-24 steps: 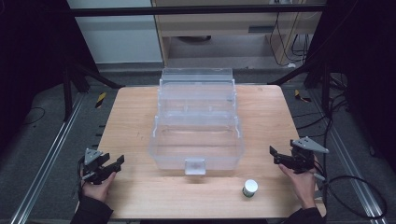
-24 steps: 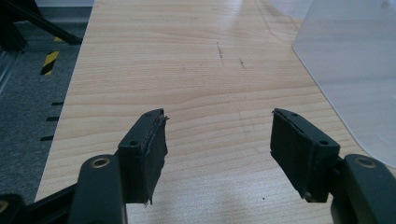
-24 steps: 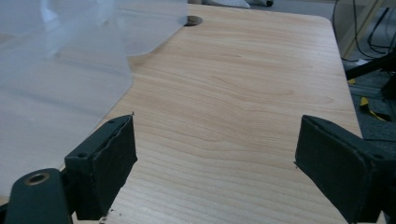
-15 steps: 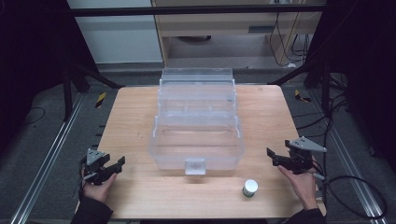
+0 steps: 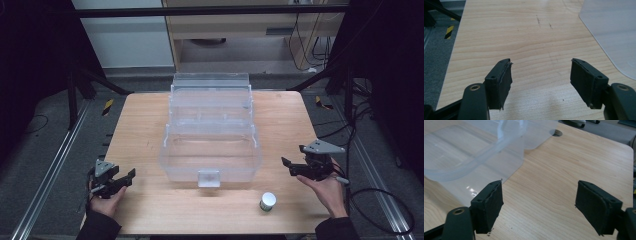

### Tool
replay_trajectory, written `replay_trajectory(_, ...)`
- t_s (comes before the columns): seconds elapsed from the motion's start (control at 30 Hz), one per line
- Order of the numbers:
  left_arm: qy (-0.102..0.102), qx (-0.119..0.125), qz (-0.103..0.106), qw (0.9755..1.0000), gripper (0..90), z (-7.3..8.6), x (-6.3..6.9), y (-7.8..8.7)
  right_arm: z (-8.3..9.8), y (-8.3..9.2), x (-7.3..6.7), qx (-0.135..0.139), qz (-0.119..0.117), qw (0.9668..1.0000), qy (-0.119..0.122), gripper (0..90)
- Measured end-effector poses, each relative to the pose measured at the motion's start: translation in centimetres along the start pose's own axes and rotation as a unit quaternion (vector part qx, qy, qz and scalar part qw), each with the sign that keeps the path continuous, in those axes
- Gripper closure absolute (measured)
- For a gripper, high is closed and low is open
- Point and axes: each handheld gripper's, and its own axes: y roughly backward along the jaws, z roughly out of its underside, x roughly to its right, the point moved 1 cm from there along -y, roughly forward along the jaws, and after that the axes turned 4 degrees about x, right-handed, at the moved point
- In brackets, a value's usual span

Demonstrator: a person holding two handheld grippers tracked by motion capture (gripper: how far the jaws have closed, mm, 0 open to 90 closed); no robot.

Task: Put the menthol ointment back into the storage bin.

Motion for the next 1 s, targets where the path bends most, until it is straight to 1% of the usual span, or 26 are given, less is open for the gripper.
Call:
replay_trajectory(0.07, -0.002, -0.001, 0.000, 1.0000, 33.0, 0.0, 0.0, 0.0, -0.5, 0.2, -0.2, -0.002, -0.005, 0.9999, 0.011, 22.6)
replay_trajectory(0.17, -0.002, -0.002, 0.000, 1.0000, 33.0, 0.0, 0.0, 0.0, -1.4, 0.4, -0.4, -0.016, -0.022, 0.9993, 0.026, 21.7)
replay_trajectory(0.23, -0.002, -0.002, 0.001, 1.0000, 33.1, 0.0, 0.0, -0.1, -1.9, 0.4, -0.6, -0.027, -0.025, 0.9985, 0.040, 21.3)
replay_trajectory(0.3, -0.001, -0.004, 0.000, 1.0000, 33.1, 0.1, 0.0, -0.1, -2.4, 0.5, -0.8, -0.037, -0.026, 0.9973, 0.057, 20.7)
replay_trajectory(0.43, -0.003, -0.006, 0.002, 1.0000, 33.2, 0.1, 0.0, -0.2, -3.3, 0.8, -1.3, -0.049, -0.049, 0.9951, 0.071, 20.4)
replay_trajectory(0.53, -0.004, -0.007, 0.002, 1.0000, 33.1, 0.1, 0.1, -0.2, -3.8, 0.9, -1.7, -0.060, -0.054, 0.9928, 0.088, 20.1)
replay_trajectory(0.63, -0.004, -0.009, 0.002, 0.9999, 33.1, 0.1, 0.1, -0.3, -4.5, 1.0, -2.3, -0.072, -0.061, 0.9894, 0.110, 20.1)
replay_trajectory(0.7, -0.004, -0.009, 0.003, 0.9999, 33.2, 0.1, 0.1, -0.3, -4.8, 1.0, -2.7, -0.080, -0.074, 0.9868, 0.120, 20.0)
replay_trajectory(0.8, -0.004, -0.011, 0.004, 0.9999, 33.2, 0.1, 0.1, -0.3, -5.3, 1.0, -3.3, -0.098, -0.089, 0.9816, 0.138, 19.6)
replay_trajectory(0.87, -0.004, -0.011, 0.005, 0.9999, 33.1, 0.1, 0.1, -0.3, -5.6, 1.0, -3.7, -0.106, -0.094, 0.9789, 0.148, 19.6)
replay_trajectory(0.97, -0.005, -0.013, 0.005, 0.9999, 33.1, 0.2, 0.1, -0.4, -5.9, 1.0, -4.0, -0.116, -0.109, 0.9751, 0.155, 19.4)
replay_trajectory(1.0, -0.004, -0.014, 0.006, 0.9999, 33.1, 0.2, 0.1, -0.4, -6.0, 0.9, -4.2, -0.120, -0.113, 0.9728, 0.163, 19.5)
